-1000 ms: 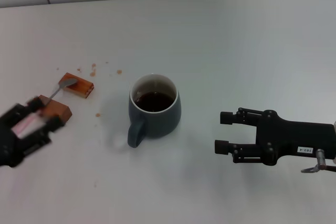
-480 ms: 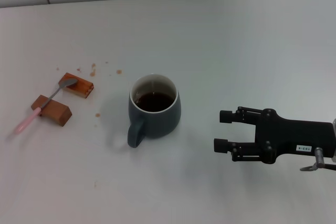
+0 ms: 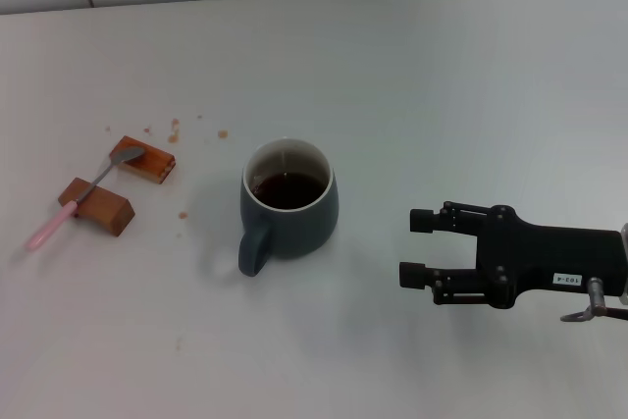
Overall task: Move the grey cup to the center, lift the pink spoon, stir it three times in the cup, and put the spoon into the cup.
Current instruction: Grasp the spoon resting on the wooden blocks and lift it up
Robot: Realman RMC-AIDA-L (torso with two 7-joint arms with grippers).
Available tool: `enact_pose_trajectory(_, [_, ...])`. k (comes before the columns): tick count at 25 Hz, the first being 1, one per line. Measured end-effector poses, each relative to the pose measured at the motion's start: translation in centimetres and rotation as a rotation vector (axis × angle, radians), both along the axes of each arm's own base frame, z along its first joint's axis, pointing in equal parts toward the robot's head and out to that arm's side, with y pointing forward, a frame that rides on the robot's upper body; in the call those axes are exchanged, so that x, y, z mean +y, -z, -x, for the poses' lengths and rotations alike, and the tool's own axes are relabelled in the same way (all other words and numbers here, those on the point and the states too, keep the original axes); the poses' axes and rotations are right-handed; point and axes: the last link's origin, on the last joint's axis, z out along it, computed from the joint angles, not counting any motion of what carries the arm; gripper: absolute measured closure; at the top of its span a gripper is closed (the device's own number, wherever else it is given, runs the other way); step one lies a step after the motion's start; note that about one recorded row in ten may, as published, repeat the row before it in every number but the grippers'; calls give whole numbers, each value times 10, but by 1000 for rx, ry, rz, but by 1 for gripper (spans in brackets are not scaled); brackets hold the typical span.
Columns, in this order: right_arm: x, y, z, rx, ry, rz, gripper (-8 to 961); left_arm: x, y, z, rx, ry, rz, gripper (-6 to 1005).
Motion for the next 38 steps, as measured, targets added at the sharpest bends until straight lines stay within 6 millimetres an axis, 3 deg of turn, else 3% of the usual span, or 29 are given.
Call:
enact_pose_trajectory(13, [0,0,1,1,2,7,129,1,22,8,-49,-102,103,178])
enact_pose_trajectory(38, [0,2,2,-3,-5,20,130,7,41,5,-75,-122,166,179])
